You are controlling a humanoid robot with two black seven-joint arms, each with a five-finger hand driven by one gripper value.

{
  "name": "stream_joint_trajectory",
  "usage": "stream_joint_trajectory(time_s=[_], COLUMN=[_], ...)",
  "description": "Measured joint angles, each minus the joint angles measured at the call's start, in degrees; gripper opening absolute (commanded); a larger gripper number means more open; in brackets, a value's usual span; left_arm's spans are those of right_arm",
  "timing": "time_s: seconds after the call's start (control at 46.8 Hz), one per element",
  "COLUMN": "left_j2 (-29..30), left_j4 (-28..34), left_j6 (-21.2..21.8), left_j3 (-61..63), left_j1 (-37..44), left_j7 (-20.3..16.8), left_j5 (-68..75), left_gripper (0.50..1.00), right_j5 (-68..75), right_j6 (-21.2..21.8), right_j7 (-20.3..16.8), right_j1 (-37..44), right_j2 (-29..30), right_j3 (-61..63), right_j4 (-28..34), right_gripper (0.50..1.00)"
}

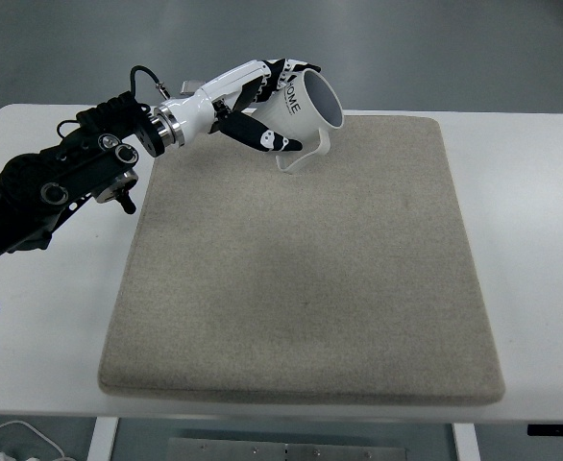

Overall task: Flip white cup upright
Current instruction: 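Grasp the mug with the left hand and lift it, tilting upward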

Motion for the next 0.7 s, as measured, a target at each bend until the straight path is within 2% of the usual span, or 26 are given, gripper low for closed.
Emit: stream_joint_trajectory(time_s=[0.107, 0.213, 0.363, 0.555, 0.704], left_j2=[0.1, 0.3, 0.4, 0.5, 0.9], left_j4=[-0.2, -0.3, 0.0, 0.3, 0.4], left_j6=[-0.6, -3.6, -8.9, -12.9, -18.3], left_j3=[-0.1, -1.1, -3.2, -6.1, -9.9], left_j1=[1.4, 2.5, 5.0, 8.7, 12.6], left_j7=[-2.7, -4.7, -4.9, -5.0, -5.6], left_j5=[-3.6, -10.3, -15.7, -15.9, -15.9], left_gripper=[0.5, 0.5, 0.5, 0.5, 0.5], right_j5=[0.0, 0.0, 0.0, 0.0, 0.0], right_j6=[0.0, 0.0, 0.0, 0.0, 0.0], right_j7=[0.0, 0.0, 0.0, 0.0, 0.0], right_j1=[0.0, 0.0, 0.0, 0.0, 0.0], right_j2=[0.0, 0.0, 0.0, 0.0, 0.0], right_j3=[0.0, 0.0, 0.0, 0.0, 0.0], right_j4=[0.0, 0.0, 0.0, 0.0, 0.0], right_gripper=[0.93, 0.93, 0.93, 0.93, 0.93])
